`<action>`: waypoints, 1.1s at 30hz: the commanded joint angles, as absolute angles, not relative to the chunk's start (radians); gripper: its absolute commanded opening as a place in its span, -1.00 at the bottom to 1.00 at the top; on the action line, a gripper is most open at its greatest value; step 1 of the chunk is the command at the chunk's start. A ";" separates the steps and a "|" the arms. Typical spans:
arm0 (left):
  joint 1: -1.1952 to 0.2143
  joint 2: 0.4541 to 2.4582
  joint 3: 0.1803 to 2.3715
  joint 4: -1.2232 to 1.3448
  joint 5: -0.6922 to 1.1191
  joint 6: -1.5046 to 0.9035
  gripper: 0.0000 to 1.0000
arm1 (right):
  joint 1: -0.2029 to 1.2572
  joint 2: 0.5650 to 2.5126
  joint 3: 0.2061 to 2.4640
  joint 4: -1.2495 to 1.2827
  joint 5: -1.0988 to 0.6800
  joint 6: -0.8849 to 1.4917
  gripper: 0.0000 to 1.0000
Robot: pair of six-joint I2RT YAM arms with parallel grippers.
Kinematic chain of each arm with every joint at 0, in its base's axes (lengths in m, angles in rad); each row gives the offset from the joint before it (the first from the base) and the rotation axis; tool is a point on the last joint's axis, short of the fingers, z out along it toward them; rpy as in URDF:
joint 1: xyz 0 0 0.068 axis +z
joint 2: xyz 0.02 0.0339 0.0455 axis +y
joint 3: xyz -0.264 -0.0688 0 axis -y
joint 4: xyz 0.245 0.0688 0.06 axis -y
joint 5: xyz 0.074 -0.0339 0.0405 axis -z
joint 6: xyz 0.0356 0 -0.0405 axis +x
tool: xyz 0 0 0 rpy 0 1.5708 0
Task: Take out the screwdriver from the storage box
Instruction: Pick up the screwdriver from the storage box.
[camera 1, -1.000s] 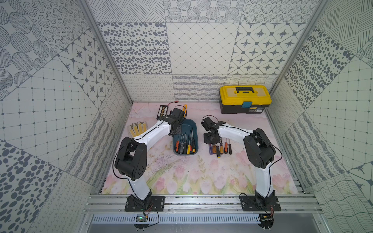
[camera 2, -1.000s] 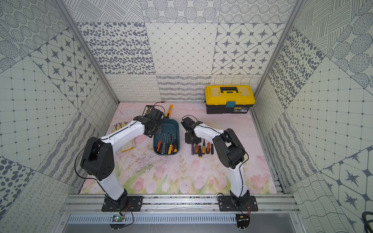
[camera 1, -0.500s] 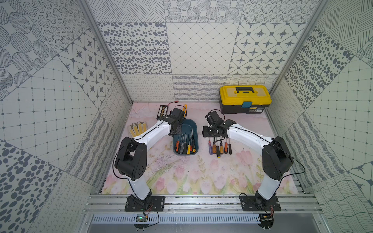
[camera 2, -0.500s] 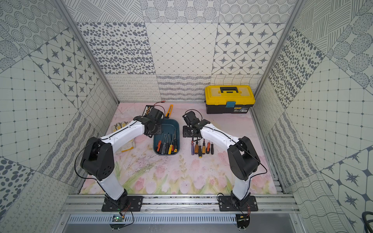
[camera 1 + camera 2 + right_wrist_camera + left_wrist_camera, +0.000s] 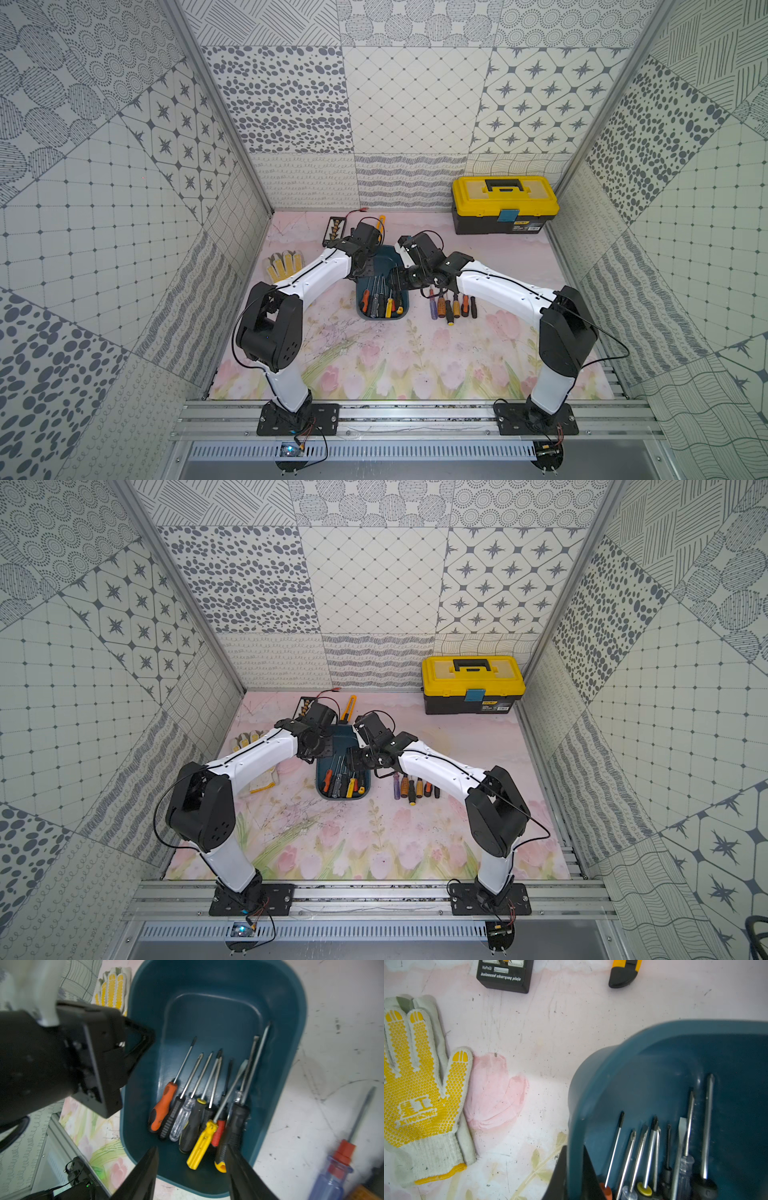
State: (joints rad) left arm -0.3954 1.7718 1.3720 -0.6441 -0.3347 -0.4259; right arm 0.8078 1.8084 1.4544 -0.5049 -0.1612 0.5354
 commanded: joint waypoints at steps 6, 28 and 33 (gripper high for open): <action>-0.391 1.770 1.375 -0.611 -0.321 -0.444 -1.00 | 0.853 1.898 1.470 -0.513 -0.206 0.576 0.12; -0.391 1.773 1.375 -0.612 -0.321 -0.445 -1.00 | 0.871 2.086 1.559 -0.644 -0.176 0.610 -0.02; -0.390 1.773 1.375 -0.612 -0.325 -0.445 -1.00 | 0.871 2.109 1.575 -0.644 -0.176 0.609 -0.18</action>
State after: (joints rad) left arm -0.3950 1.7718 1.3720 -0.6388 -0.3279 -0.4263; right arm 0.8692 2.0747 1.5604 -0.6361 -0.1993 0.6056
